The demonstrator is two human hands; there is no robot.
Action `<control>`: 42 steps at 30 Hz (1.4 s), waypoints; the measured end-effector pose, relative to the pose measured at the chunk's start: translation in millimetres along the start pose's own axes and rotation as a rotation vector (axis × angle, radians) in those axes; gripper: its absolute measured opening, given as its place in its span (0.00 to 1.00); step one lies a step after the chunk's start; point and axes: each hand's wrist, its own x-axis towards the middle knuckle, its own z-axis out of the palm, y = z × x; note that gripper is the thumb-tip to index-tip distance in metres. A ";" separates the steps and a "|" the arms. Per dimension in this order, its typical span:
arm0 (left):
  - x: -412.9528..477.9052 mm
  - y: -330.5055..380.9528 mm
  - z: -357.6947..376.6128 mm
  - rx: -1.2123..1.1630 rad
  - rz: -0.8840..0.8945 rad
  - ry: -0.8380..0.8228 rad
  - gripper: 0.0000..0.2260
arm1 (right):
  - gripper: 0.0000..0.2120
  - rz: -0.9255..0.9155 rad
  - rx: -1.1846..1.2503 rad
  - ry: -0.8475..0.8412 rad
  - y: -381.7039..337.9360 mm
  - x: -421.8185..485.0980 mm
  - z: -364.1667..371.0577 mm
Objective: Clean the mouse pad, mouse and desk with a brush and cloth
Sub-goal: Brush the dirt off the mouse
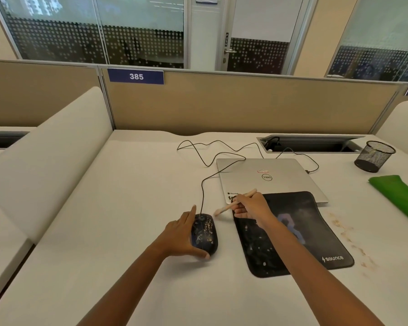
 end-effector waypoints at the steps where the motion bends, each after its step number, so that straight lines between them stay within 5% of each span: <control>1: 0.3 -0.5 0.1 0.000 0.000 -0.001 0.57 | 0.09 -0.012 0.018 0.002 -0.9 -0.1 -0.6; 7: 2.4 -1.6 0.0 0.005 -0.015 -0.015 0.58 | 0.09 0.015 0.036 -0.112 -1.7 -7.3 6.0; 11: 3.0 -3.5 -0.5 -0.009 -0.020 -0.015 0.58 | 0.09 -0.002 -0.063 -0.037 -0.1 -6.1 -7.1; 18: 5.6 -5.6 -1.2 -0.022 -0.025 -0.034 0.58 | 0.08 0.000 0.110 -0.154 4.0 -16.6 1.7; 26: 5.8 -5.9 -0.5 -0.042 -0.025 -0.031 0.57 | 0.08 -0.008 0.006 -0.052 5.2 -16.7 -16.2; 34: 6.6 -5.2 -1.2 -0.030 -0.036 -0.049 0.57 | 0.09 -0.002 0.088 -0.170 7.8 -26.0 1.7; 42: 6.4 -5.0 -1.6 -0.052 -0.038 -0.045 0.56 | 0.08 -0.018 -0.007 -0.048 9.8 -27.1 -20.5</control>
